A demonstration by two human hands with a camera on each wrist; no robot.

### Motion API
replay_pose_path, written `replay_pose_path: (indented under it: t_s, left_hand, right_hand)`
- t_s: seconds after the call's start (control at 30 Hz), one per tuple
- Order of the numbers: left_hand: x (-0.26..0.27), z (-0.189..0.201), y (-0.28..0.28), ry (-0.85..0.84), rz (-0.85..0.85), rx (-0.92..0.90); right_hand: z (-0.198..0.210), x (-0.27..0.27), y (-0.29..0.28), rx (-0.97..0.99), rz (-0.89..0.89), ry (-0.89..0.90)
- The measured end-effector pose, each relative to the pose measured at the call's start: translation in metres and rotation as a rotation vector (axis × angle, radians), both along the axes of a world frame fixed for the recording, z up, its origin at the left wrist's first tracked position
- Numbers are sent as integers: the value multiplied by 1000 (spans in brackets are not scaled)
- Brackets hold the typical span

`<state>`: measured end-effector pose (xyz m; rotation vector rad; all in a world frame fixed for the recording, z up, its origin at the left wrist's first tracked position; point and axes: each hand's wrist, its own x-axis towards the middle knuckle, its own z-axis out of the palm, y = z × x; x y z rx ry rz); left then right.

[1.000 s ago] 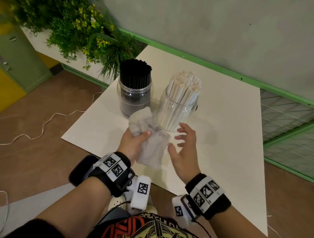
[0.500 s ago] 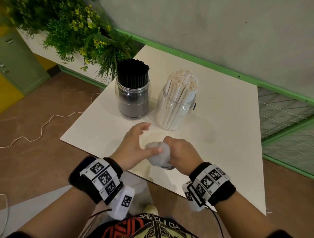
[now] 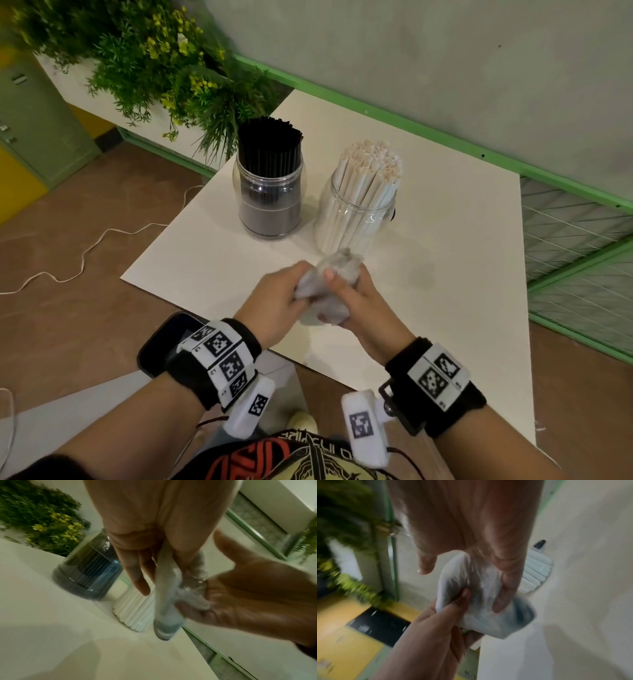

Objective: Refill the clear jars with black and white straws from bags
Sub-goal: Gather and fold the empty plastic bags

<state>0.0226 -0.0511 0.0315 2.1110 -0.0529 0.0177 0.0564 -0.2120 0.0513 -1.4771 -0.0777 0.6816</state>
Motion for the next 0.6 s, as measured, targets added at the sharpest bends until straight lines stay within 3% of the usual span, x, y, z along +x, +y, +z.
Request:
replay_pose_path:
  t_s: [0.1, 0.2, 0.3, 0.37, 0.47, 0.53, 0.6]
  left_hand:
    - [-7, -2, -5, 131, -126, -56]
    - [-7, -5, 0, 114, -52, 6]
    - [-12, 3, 1, 395, 59, -128]
    - [-14, 11, -4, 573, 34, -395]
    - [-10, 16, -5, 630, 53, -721]
    - [-9, 11, -1, 621, 57, -773]
    - [-10, 4, 4, 600, 108, -780]
  right_hand:
    - [-12, 9, 3, 37, -134, -11]
    - [-19, 10, 8, 26, -307, -110]
    - [-18, 13, 14, -20, -388, -224]
    - [-15, 8, 21, -52, -361, -267]
    - [-15, -7, 29, -4, -241, -215]
    - [-22, -13, 34, -21, -181, -197]
    - [-34, -14, 39, -167, -81, -354]
